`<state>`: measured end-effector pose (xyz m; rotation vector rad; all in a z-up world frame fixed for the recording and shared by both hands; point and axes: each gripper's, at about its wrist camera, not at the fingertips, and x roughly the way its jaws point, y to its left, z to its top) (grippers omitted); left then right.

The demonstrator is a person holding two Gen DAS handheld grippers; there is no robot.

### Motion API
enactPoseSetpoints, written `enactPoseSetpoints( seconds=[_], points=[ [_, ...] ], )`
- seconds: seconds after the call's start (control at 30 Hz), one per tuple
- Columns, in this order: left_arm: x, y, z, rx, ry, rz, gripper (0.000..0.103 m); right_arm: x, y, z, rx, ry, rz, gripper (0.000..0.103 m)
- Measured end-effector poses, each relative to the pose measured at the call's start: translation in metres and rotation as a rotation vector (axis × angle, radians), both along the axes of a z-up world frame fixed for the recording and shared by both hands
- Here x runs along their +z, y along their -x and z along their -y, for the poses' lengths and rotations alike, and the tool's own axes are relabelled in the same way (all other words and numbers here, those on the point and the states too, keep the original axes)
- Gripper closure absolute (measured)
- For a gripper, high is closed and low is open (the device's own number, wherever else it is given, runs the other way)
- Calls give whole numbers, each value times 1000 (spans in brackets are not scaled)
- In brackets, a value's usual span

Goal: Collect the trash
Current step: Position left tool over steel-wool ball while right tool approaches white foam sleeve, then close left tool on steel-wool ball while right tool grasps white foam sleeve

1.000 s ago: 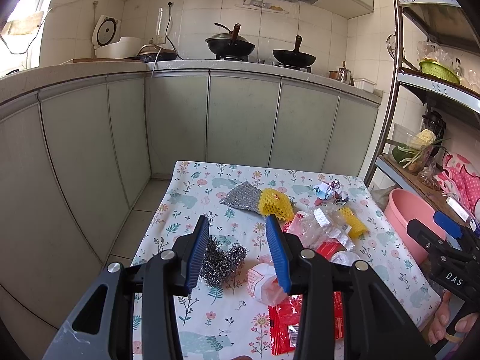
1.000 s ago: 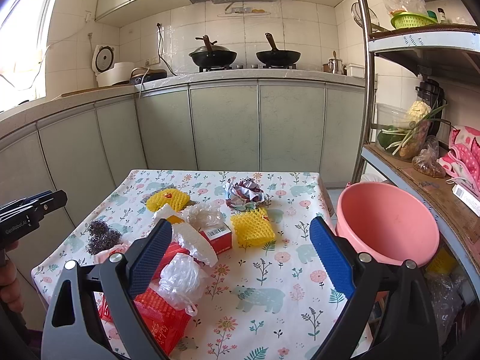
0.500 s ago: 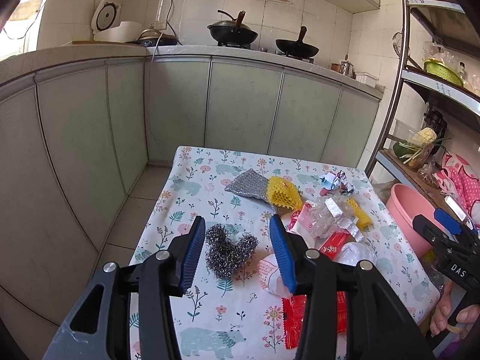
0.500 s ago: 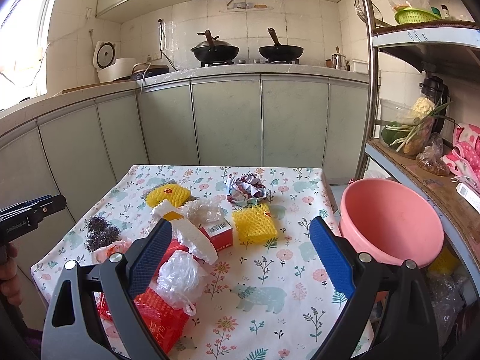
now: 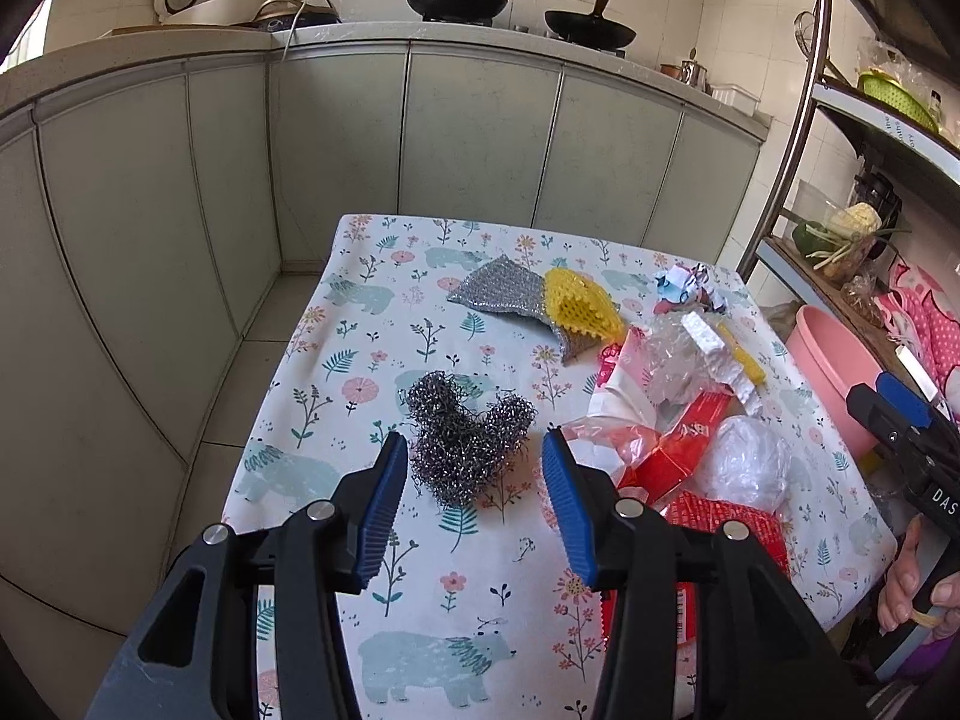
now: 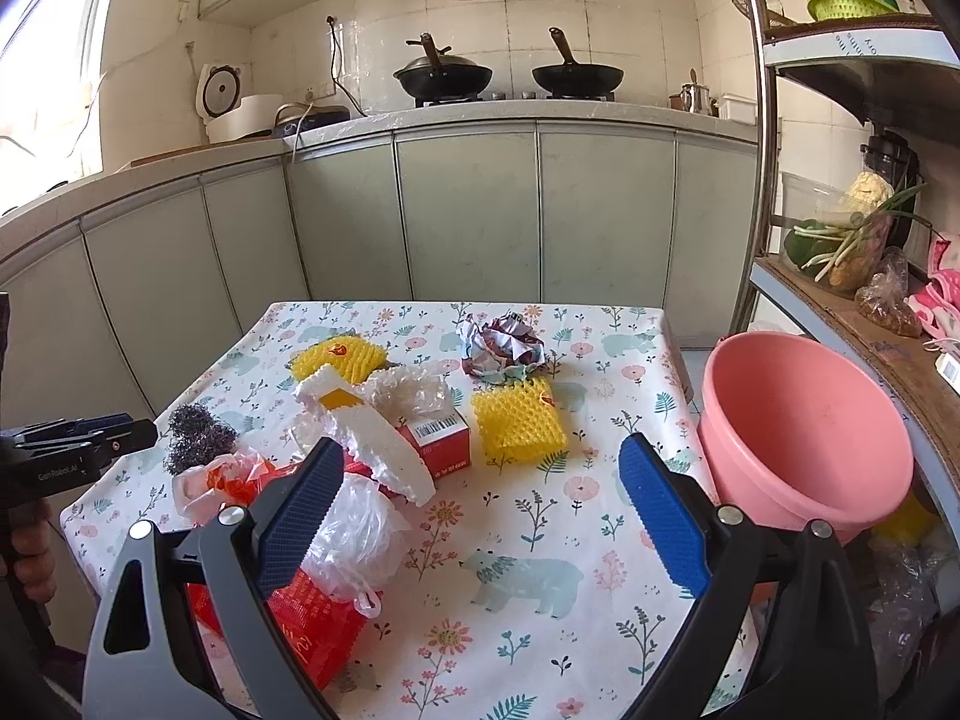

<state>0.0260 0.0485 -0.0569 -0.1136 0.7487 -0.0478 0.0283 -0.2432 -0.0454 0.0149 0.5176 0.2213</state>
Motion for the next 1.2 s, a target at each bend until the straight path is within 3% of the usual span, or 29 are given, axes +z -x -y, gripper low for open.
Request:
enactPoseSetpoints(
  seconds=[0.3,0.37,0.57,0.93,1.07,1.2],
  points=[
    [-14,-23,-2,17,-8,-59,57,-6,-9,-16,120,-17,-39,10],
    [-17,-28,-2,19,-15,-71,57,-8,-11,-21,148,-12,-50,18],
    [-25,-40,-5,21,-6,-104,57,-14,-22,-31,225,-20,-105,29],
    [-26,-51,-8,2,14,-134,57,-15,-63,-46,378,1,-180,30],
    [-26,-53,-11,3,26,-139,57,-16,-77,-43,402,-18,-223,43],
    [-26,-55,-11,1,30,-144,57,-22,-82,-46,410,3,-243,46]
  ],
)
